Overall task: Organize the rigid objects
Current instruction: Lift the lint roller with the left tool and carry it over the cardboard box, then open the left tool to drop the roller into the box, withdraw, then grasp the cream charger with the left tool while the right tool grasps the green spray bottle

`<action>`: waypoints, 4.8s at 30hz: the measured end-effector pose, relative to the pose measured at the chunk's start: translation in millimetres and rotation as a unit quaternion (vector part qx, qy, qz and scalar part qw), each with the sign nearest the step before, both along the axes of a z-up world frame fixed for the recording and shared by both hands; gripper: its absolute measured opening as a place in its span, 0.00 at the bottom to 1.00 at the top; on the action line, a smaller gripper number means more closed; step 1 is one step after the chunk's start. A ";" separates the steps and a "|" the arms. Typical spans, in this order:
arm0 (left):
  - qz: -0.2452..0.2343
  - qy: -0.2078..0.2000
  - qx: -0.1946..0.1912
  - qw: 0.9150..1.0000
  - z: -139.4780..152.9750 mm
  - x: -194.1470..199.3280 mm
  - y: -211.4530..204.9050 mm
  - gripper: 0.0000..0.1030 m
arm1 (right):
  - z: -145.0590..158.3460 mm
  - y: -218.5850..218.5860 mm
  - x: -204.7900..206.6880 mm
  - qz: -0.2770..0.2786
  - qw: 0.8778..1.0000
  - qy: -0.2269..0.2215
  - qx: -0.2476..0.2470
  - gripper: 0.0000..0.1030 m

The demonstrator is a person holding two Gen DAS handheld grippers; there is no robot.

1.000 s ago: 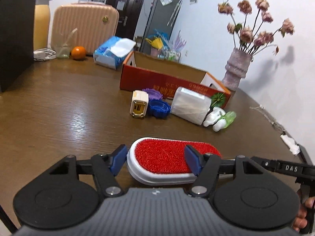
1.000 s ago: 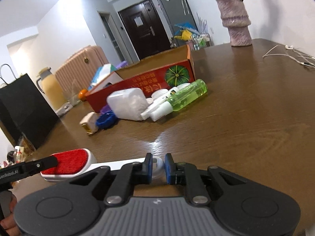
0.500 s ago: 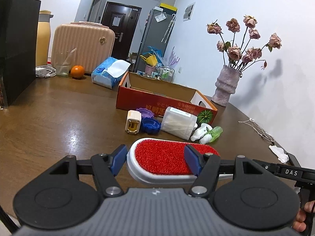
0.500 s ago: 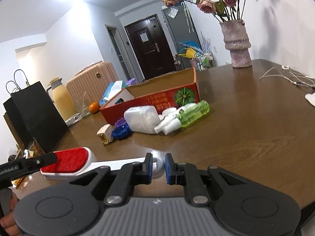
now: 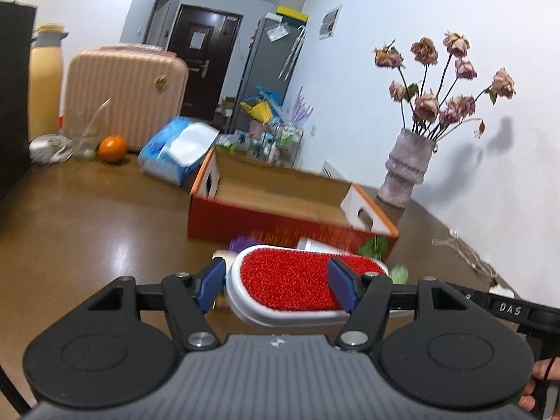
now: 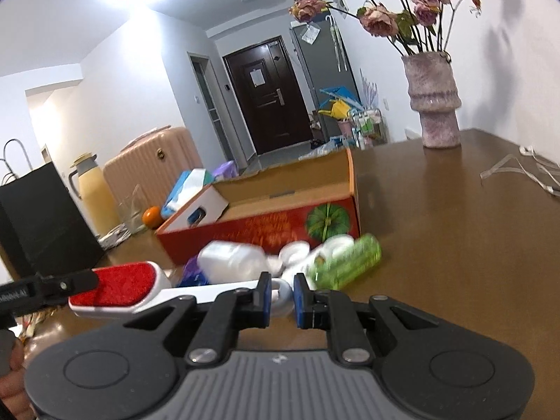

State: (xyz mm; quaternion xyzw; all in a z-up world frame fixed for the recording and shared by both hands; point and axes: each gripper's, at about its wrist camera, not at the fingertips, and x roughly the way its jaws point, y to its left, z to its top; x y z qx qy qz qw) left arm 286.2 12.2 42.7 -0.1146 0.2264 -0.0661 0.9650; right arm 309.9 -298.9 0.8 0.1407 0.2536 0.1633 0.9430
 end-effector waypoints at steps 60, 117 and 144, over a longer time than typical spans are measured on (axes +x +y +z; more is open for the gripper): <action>0.027 0.084 0.160 0.983 58.2 138.1 -0.2 0.95 | 83.2 46.2 200.9 0.086 0.971 0.116 -0.189 0.20; -0.020 -0.070 0.144 0.987 -49.6 -166.0 -42.7 1.00 | -22.3 12.7 -180.8 -0.056 0.977 -0.141 -0.147 1.00; 0.032 0.030 0.093 0.995 -68.5 78.1 1.0 0.66 | -49.7 -4.7 88.1 -0.103 0.992 0.079 0.000 0.50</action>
